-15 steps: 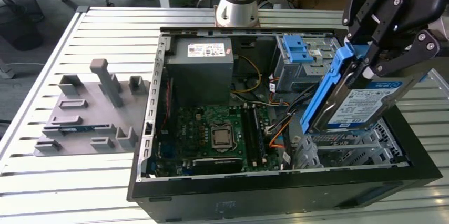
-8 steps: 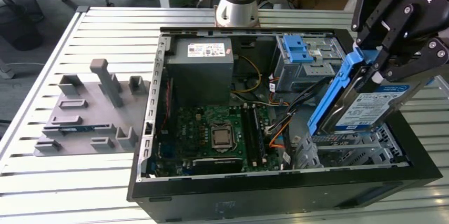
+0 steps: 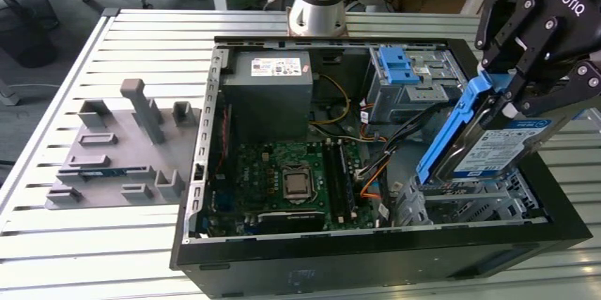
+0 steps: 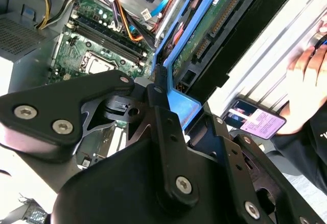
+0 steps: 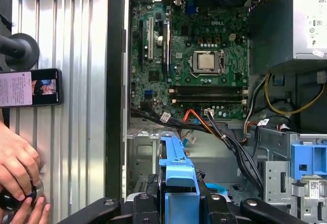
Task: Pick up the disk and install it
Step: 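Insert the disk into the insertion slot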
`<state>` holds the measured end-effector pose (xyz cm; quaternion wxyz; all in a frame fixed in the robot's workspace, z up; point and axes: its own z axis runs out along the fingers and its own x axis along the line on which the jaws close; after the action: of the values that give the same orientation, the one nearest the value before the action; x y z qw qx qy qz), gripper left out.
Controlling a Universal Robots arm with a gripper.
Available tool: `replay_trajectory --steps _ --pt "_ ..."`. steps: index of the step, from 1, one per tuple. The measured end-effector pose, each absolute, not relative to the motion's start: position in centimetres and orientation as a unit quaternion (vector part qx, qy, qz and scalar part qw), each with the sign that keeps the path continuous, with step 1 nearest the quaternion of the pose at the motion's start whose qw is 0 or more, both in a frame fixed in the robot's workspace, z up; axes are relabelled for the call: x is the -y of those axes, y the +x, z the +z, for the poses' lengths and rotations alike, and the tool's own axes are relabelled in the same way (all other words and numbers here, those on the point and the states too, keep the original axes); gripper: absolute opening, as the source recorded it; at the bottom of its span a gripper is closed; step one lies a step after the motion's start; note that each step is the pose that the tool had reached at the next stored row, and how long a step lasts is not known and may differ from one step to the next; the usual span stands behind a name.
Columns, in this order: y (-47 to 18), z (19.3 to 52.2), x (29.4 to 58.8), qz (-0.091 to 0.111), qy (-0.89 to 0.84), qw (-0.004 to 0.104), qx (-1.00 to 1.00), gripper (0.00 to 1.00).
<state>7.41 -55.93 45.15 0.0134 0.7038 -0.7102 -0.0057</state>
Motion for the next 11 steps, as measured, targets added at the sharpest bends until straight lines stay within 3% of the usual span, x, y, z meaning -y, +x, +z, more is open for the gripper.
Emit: replay_trajectory --steps 11 --pt "7.92 44.44 55.92 -0.006 0.704 0.013 0.710 0.36"
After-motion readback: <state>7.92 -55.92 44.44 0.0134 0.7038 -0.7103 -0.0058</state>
